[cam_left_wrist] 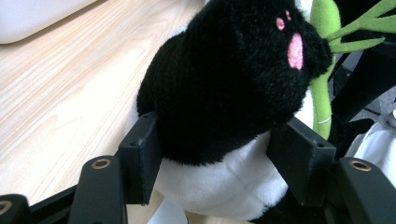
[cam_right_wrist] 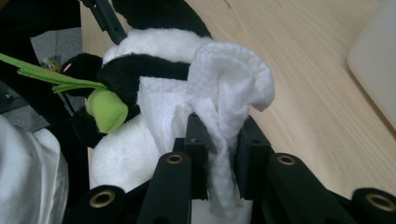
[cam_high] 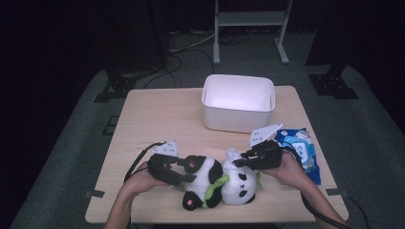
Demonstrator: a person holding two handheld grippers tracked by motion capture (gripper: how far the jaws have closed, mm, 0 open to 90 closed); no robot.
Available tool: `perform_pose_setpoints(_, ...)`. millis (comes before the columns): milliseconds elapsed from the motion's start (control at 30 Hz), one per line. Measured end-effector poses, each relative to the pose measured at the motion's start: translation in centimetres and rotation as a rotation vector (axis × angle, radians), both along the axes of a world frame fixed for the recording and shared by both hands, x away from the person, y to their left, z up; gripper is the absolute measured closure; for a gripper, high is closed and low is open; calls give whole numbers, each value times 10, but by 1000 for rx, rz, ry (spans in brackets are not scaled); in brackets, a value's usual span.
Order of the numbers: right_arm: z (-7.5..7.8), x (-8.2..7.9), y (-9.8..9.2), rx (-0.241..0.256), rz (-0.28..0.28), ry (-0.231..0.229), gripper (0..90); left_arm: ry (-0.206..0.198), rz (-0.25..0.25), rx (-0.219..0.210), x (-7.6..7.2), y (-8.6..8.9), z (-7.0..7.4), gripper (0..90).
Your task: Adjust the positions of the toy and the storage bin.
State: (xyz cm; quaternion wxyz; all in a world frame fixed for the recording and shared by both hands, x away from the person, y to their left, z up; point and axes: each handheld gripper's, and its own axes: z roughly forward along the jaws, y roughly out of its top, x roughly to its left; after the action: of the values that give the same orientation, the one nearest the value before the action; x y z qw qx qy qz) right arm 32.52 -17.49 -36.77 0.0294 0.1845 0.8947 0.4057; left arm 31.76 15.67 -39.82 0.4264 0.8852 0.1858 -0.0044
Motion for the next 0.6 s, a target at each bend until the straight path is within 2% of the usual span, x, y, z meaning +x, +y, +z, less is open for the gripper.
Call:
perform_pose_setpoints(167, -2, -6, -3, 4, 8, 4, 777, 7, -13, 7, -2, -2, 4, 327)
perform_pose_setpoints(300, -1, -13, -3, 0, 20, 6, 779, 23, -15, 7, -2, -5, 3, 187)
perform_pose_setpoints(600, 0, -22, 0, -23, 41, -22, 779, 60, -84, 15, 4, -15, -4, 57)
